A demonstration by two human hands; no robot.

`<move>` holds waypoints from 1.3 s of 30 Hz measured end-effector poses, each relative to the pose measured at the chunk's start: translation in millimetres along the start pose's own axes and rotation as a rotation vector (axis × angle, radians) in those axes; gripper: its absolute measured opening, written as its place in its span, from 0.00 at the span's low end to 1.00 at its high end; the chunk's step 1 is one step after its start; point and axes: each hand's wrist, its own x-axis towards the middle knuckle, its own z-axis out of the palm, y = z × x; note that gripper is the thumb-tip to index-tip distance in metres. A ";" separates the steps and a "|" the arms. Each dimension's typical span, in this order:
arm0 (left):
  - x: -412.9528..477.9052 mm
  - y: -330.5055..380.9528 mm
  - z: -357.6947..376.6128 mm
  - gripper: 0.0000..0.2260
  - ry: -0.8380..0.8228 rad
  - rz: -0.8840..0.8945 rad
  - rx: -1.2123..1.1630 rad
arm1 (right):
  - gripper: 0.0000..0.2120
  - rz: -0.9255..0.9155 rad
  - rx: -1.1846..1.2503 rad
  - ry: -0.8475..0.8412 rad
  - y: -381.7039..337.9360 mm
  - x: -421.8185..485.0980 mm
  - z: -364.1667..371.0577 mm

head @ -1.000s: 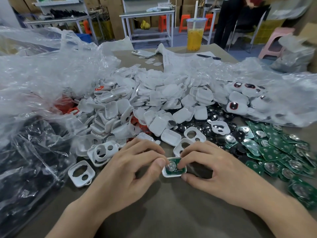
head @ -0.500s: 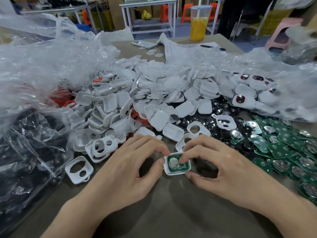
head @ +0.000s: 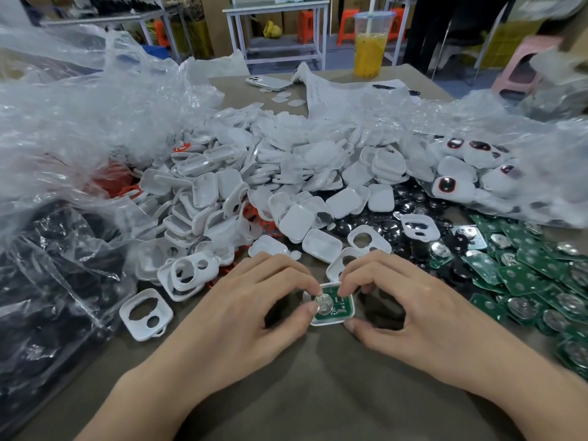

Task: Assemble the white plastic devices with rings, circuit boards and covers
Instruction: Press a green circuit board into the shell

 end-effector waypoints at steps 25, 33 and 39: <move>2.8 2.2 2.5 0.08 -0.042 -0.004 0.050 | 0.18 0.071 0.006 0.004 0.9 -1.8 0.8; 3.6 4.7 1.1 0.09 -0.058 -0.027 0.041 | 0.19 0.102 0.036 -0.003 1.1 -2.0 0.7; 3.6 3.6 0.7 0.09 -0.072 -0.031 0.035 | 0.19 0.111 0.025 -0.002 1.7 -2.5 1.0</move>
